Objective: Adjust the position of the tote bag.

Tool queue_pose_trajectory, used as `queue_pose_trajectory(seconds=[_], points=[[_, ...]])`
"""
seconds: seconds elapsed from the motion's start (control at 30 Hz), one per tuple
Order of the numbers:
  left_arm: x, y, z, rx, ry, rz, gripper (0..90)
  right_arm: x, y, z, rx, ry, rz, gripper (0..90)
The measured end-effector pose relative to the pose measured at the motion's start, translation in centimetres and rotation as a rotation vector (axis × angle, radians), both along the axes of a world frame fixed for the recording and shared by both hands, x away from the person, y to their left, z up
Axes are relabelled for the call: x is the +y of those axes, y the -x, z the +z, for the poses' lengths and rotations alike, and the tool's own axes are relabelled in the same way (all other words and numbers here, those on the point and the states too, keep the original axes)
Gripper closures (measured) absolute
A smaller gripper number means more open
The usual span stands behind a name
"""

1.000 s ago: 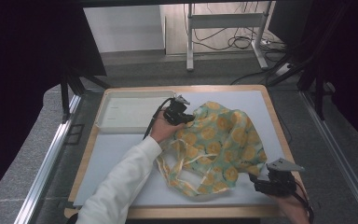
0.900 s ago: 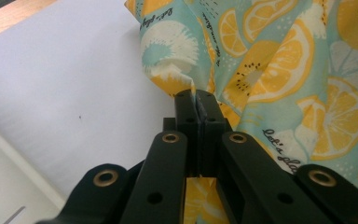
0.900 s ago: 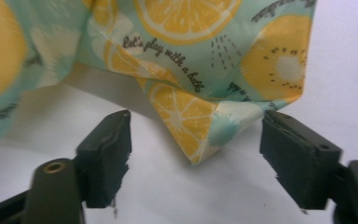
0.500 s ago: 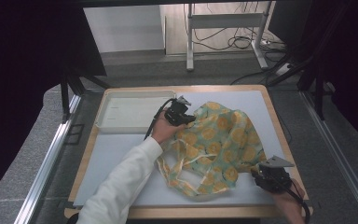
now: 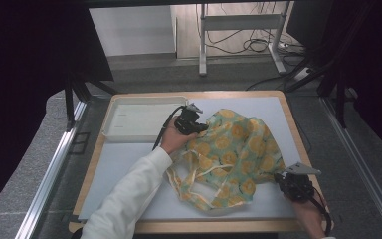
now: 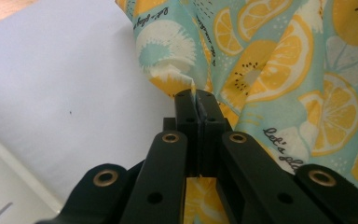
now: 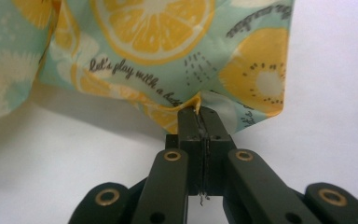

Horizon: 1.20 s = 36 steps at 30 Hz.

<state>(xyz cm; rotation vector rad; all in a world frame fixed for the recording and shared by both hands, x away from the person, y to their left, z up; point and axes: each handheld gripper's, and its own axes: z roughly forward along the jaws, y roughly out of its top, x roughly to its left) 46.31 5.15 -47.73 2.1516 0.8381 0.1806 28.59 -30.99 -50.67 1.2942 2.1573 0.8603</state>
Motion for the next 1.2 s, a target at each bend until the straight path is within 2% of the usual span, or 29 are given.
queue_pose_trajectory(seconds=[0.07,0.33,0.8,1.2], points=[[0.2,0.1,0.0,0.002,0.007,-0.003,89.8,-0.6,-0.4,0.3,-0.011,-0.031,-0.02,88.8],[0.8,0.9,-0.1,0.018,0.041,-0.011,89.8,-1.3,-1.0,0.6,-0.041,-0.054,-0.047,88.8],[1.7,2.6,-0.1,0.027,0.021,-0.036,89.9,-1.7,-2.1,0.9,-0.045,-0.059,-0.054,88.8],[2.2,3.3,-0.3,0.039,0.03,-0.034,89.9,-1.9,-3.5,0.9,-0.033,-0.068,-0.065,88.8]])
